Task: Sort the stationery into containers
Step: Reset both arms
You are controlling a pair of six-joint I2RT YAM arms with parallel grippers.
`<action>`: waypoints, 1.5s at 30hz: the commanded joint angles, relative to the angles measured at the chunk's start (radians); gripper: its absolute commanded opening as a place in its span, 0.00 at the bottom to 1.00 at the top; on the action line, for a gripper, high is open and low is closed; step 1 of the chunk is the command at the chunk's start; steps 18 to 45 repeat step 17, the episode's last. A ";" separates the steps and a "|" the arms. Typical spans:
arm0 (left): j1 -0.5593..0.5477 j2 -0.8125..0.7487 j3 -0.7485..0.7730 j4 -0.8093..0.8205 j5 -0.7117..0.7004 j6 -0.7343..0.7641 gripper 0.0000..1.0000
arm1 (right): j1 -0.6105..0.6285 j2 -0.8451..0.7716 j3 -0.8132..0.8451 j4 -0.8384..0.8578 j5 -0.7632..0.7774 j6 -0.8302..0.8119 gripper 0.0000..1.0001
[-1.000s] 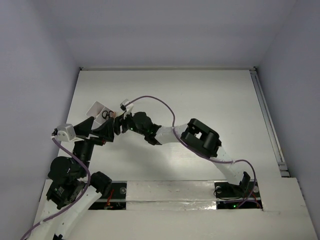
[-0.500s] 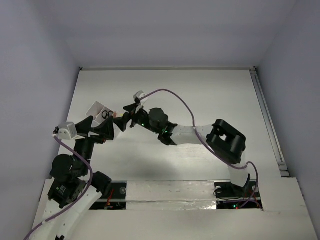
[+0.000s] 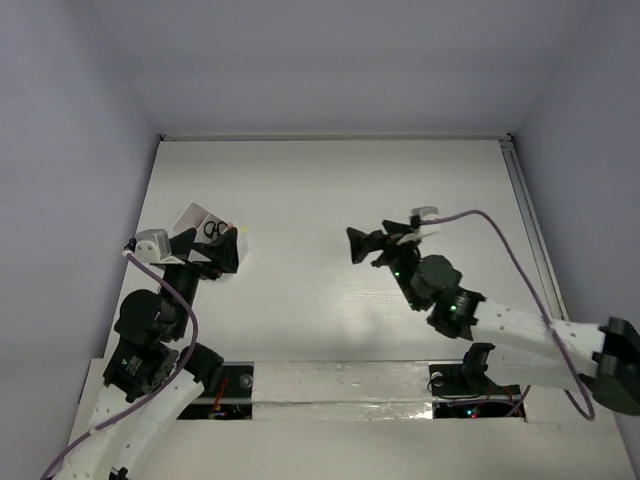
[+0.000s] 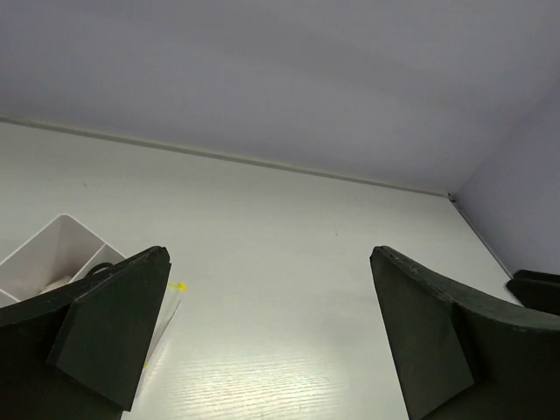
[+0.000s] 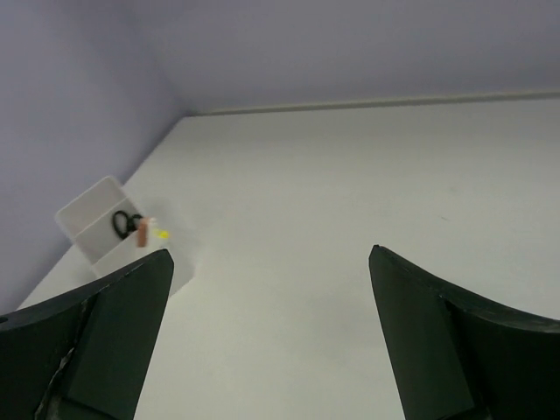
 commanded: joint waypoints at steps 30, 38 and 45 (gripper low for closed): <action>0.015 0.069 0.016 0.083 0.109 -0.036 0.99 | -0.002 -0.531 -0.172 -0.440 0.422 0.038 1.00; 0.015 0.069 0.016 0.083 0.109 -0.036 0.99 | -0.002 -0.531 -0.172 -0.440 0.422 0.038 1.00; 0.015 0.069 0.016 0.083 0.109 -0.036 0.99 | -0.002 -0.531 -0.172 -0.440 0.422 0.038 1.00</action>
